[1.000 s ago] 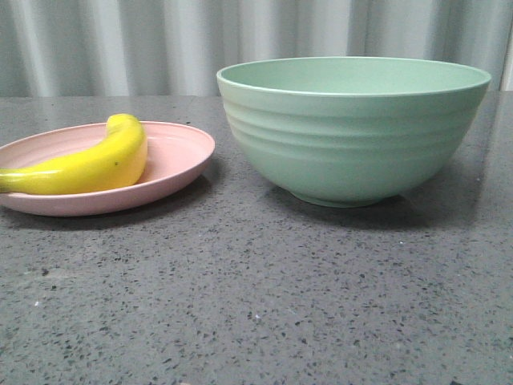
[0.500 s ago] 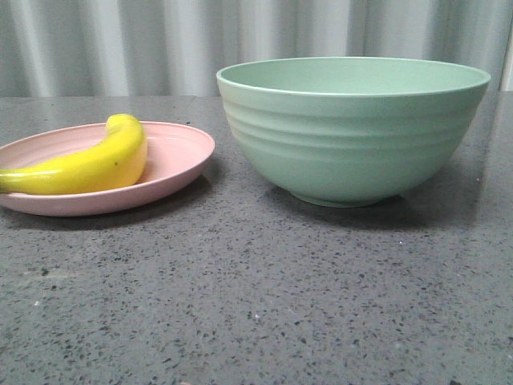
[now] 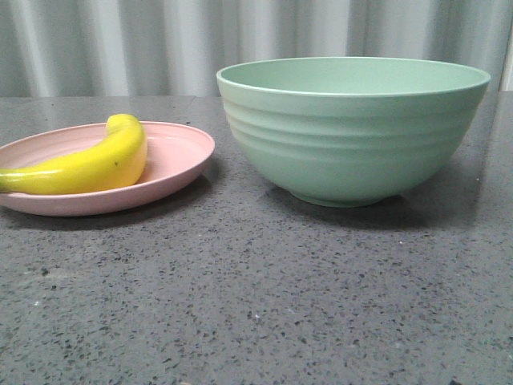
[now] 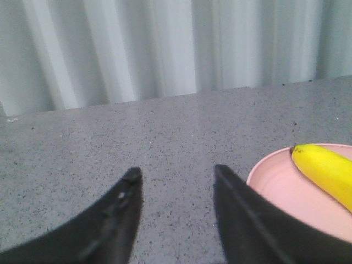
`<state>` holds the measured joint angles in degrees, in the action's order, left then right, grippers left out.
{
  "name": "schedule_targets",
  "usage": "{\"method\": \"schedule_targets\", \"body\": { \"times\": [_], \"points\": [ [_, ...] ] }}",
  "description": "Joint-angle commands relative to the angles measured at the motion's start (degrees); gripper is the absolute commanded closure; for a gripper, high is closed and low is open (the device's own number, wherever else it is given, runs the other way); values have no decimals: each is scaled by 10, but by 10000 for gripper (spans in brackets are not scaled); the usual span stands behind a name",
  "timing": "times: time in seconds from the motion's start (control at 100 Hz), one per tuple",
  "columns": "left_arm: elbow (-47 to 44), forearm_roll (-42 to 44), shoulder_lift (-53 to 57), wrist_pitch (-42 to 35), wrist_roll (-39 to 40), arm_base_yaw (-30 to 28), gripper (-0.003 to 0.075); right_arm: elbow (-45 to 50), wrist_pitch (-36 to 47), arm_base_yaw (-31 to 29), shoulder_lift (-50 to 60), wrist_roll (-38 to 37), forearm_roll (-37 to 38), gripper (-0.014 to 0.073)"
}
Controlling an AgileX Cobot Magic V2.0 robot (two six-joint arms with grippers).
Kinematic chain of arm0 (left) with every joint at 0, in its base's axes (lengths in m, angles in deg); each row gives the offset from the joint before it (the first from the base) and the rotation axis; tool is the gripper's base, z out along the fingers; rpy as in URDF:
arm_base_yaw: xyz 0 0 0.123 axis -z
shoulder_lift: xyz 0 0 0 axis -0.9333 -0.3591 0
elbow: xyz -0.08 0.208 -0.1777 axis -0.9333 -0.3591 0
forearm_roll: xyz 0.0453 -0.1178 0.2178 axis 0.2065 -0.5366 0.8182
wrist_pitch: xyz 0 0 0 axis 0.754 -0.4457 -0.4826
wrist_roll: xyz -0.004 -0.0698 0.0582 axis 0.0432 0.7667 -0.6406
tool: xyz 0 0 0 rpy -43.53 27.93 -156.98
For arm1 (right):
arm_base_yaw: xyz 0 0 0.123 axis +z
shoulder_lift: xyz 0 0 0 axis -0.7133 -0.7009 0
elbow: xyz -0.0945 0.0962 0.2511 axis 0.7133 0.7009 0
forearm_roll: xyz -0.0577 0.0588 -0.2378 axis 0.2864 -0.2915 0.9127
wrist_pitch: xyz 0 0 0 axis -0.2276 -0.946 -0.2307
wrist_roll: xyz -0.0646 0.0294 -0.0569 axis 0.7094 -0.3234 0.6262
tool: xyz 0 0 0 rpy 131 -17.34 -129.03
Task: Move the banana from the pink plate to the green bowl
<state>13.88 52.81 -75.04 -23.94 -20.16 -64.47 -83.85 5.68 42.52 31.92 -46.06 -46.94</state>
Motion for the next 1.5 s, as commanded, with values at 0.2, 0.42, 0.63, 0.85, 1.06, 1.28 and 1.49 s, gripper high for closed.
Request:
{"method": "schedule_targets", "body": {
  "times": [0.2, 0.42, 0.63, 0.85, 1.06, 1.28, 1.49],
  "points": [
    [53, -6, -58, -72, 5, 17, 239, -19, 41, -4, -9, 1, -4, 657],
    [134, -18, -139, 23, 5, 111, 241, -19, 42, -4, -9, 1, -4, 657],
    [204, -57, -234, 113, 5, 200, 241, -19, 42, -4, -9, 1, -4, 657],
    [264, -99, -345, 185, 5, 248, 241, -19, 42, -4, -9, 1, -4, 657],
    [301, -124, -426, 192, 5, 266, 241, -19, 42, -4, -9, 1, -4, 657],
    [336, -124, -492, 214, 5, 268, 241, -19, 43, -4, -9, 1, -4, 657],
    [339, -124, -511, 214, 5, 268, 260, -19, 43, -4, -9, 1, -4, 657]
  ]
}}
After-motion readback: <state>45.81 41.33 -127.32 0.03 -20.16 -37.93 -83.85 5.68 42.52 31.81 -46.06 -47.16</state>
